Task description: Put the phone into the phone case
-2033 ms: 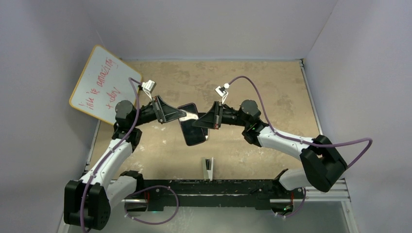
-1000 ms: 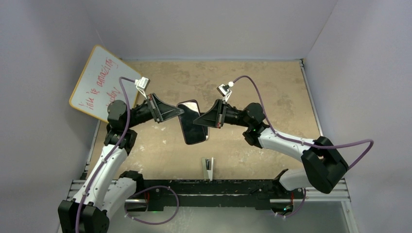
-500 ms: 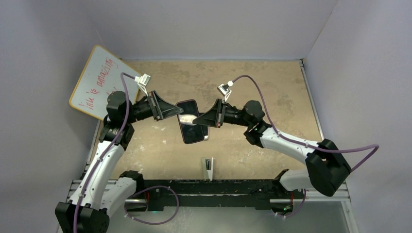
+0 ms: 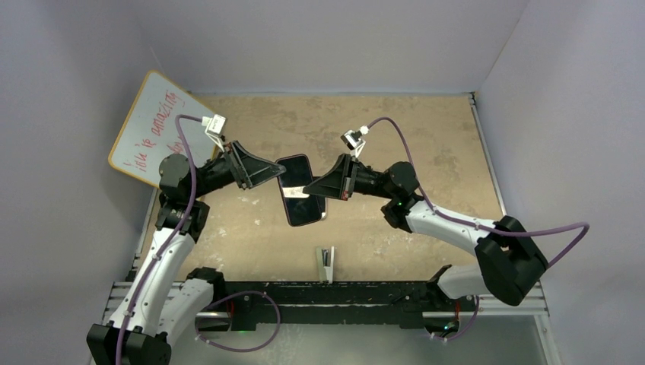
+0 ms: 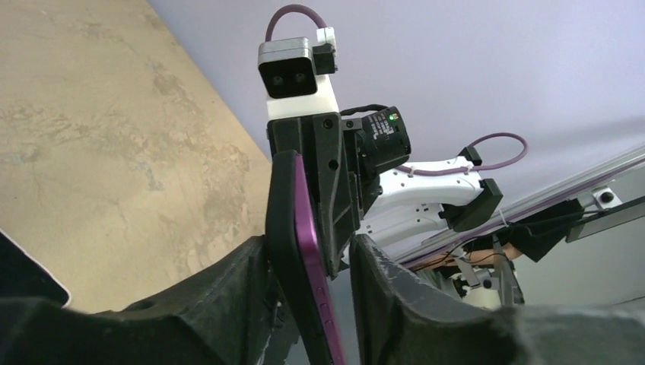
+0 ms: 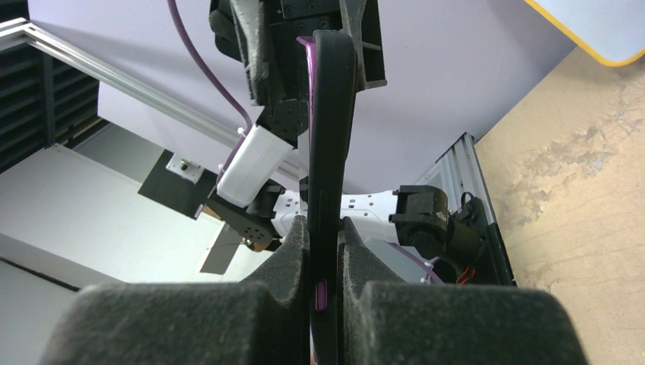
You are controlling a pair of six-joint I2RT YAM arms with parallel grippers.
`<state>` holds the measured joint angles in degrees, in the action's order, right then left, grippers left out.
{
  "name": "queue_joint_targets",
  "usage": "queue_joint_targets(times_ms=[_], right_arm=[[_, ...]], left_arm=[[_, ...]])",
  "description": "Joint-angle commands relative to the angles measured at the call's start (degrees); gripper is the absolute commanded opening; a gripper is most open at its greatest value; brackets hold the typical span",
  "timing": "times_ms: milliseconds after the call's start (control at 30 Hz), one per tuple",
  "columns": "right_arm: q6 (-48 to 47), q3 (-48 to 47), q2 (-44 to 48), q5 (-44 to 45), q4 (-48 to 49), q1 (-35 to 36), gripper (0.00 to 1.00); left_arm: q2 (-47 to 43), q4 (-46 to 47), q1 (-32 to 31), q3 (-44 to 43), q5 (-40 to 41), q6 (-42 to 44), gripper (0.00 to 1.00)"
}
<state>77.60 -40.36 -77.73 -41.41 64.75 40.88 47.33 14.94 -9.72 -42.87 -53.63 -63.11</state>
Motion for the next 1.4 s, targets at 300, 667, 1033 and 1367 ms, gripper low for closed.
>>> queue_joint_targets(times_ms=[300, 667, 1033, 1367], right_arm=[[-6.60, -2.86, 6.33, 2.52, -7.10, 0.35, 0.32], [-5.93, -4.26, 6.39, 8.35, -8.60, 0.34, 0.00], [-4.72, -5.44, 3.38, 17.09, -6.57, 0.34, 0.00], [-3.27, -4.29, 0.42, 18.91, -4.03, 0.34, 0.00]], left_arm=[[1.93, -10.88, 0.23, -4.08, 4.08, 6.91, 0.00], [0.77, -12.69, 0.20, -4.28, 1.67, 6.47, 0.55], [-4.02, -4.00, 0.14, 9.20, -0.73, -1.65, 0.58], [-2.21, -3.28, -0.13, 9.86, -1.98, -1.49, 0.49]])
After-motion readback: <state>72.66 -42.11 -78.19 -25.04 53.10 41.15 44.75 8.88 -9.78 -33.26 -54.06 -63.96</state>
